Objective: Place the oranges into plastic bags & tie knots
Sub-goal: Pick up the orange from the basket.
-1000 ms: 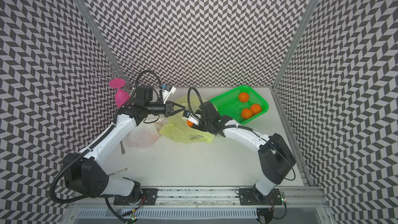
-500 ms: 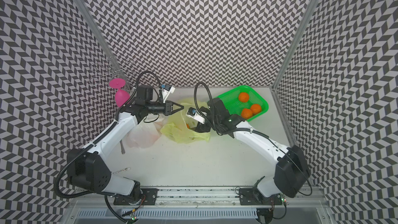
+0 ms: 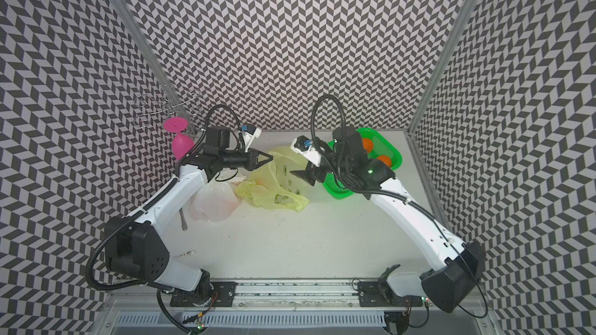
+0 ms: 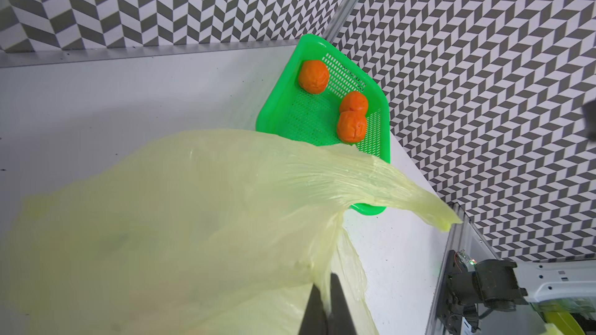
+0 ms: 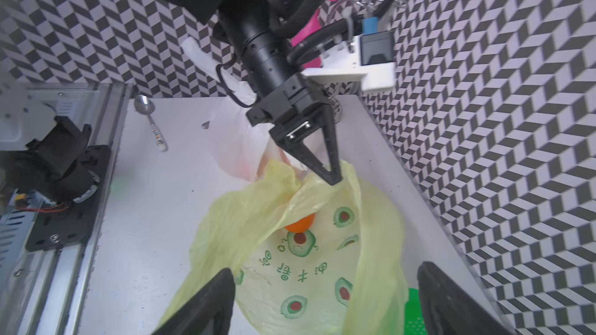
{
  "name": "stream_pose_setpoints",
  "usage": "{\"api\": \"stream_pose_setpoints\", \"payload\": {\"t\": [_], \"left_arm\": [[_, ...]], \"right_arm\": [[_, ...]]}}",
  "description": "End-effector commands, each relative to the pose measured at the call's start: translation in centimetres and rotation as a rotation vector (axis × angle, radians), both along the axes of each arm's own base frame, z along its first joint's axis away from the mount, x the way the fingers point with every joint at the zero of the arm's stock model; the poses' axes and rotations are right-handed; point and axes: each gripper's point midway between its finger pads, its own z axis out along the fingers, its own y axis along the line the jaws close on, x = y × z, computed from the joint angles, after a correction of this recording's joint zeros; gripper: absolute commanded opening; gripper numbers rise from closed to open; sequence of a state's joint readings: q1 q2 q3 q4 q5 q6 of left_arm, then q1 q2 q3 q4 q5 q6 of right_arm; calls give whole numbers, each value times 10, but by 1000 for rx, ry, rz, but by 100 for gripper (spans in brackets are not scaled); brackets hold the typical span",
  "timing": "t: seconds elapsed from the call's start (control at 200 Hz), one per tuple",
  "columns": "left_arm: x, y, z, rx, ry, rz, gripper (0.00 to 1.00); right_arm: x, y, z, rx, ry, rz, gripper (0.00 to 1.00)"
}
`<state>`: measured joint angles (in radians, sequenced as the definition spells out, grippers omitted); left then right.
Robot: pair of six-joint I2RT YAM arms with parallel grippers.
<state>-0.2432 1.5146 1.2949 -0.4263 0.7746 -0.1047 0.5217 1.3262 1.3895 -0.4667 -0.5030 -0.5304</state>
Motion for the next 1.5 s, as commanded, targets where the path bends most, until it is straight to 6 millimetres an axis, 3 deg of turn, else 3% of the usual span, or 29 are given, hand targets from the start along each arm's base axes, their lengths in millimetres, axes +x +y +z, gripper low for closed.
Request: {"api": "stream_pose_setpoints", "payload": {"t": [0.0, 0.07, 0.165, 0.375, 0.501, 0.671, 0.821, 0.976, 1.246, 1.497], "left_arm": [[9, 10, 12, 32, -59, 42, 0], [11, 13, 13, 42, -70, 55, 0], [11, 16, 13, 54, -81, 64, 0], [11, 17, 13, 54, -93, 71, 0], [12, 16, 16, 47, -92, 69, 0], [9, 15, 21, 37, -97, 66, 0], [6, 13, 23, 31, -103, 52, 0], [3, 13, 24, 21, -103, 44, 0], [-2, 12, 28, 12, -116, 34, 0], [-3, 11, 28, 8, -116, 30, 0]], "right_arm": [[2, -31, 31, 94, -17, -53, 89], [17, -57, 30, 112, -9, -145, 89], [50, -102, 13, 124, 51, -311, 89], [113, -193, -47, 78, 143, -638, 90], [141, -223, -95, -52, 172, -789, 91], [165, -239, -156, -200, 251, -848, 92], [183, -238, -192, -279, 354, -838, 93], [183, -246, -241, -402, 443, -888, 93], [168, -274, -276, -564, 457, -969, 93], [162, -270, -305, -584, 539, -937, 89]]}}
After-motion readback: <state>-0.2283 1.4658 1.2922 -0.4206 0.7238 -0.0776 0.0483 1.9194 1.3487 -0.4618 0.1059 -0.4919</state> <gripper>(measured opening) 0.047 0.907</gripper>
